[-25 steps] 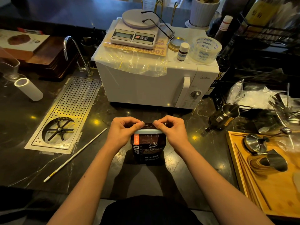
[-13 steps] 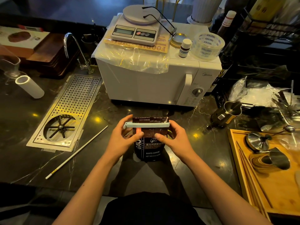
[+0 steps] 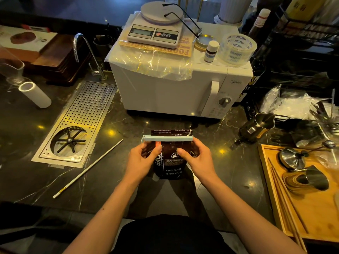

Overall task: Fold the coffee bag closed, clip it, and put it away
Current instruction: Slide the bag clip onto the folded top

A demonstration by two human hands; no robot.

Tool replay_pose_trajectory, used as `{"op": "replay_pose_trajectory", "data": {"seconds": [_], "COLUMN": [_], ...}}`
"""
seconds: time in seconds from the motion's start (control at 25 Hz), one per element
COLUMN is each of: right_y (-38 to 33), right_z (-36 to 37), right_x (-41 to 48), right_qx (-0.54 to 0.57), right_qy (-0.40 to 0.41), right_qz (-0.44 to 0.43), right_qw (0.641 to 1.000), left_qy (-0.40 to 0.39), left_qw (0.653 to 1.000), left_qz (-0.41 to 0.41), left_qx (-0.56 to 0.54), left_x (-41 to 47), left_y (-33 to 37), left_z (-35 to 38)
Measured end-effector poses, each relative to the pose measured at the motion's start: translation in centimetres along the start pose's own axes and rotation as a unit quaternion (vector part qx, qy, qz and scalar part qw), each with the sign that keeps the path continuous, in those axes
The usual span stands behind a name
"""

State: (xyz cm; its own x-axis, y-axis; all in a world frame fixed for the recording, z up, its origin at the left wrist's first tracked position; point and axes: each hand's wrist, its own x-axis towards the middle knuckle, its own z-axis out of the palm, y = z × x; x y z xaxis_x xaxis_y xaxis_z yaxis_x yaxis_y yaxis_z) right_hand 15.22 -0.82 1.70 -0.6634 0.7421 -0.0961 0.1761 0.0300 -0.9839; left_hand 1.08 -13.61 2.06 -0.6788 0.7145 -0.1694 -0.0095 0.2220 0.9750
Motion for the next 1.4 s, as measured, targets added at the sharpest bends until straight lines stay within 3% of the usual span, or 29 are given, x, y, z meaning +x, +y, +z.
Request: {"op": "replay_pose_trajectory", "data": {"seconds": [0.28, 0.64, 1.0, 1.4], "right_y": [1.5, 2.8, 1.2, -7.6], "right_z": [-0.3, 0.1, 0.5, 0.1], "right_x": [-1.4, -2.6, -1.3, 0.8], "right_qx": [-0.015, -0.084, -0.126, -0.109], "right_qy": [-0.009, 0.005, 0.056, 0.209], "right_qz": [0.038, 0.032, -0.043, -0.127], "right_qw": [0.999, 0.996, 0.990, 0.964], "left_qy": [-0.041, 0.019, 0.038, -0.013], "left_qw": [0.998, 0.996, 0.993, 0.974], "left_qz": [-0.038, -0.016, 0.050, 0.196], "left_qx": [0.041, 0.084, 0.100, 0.108], "left_x": [-1.8, -2.1, -0.9, 3.8], "left_y": [-1.7, -2.8, 0.4, 9.2], "left_z": [0.0, 0.4, 0.4, -1.1]}}
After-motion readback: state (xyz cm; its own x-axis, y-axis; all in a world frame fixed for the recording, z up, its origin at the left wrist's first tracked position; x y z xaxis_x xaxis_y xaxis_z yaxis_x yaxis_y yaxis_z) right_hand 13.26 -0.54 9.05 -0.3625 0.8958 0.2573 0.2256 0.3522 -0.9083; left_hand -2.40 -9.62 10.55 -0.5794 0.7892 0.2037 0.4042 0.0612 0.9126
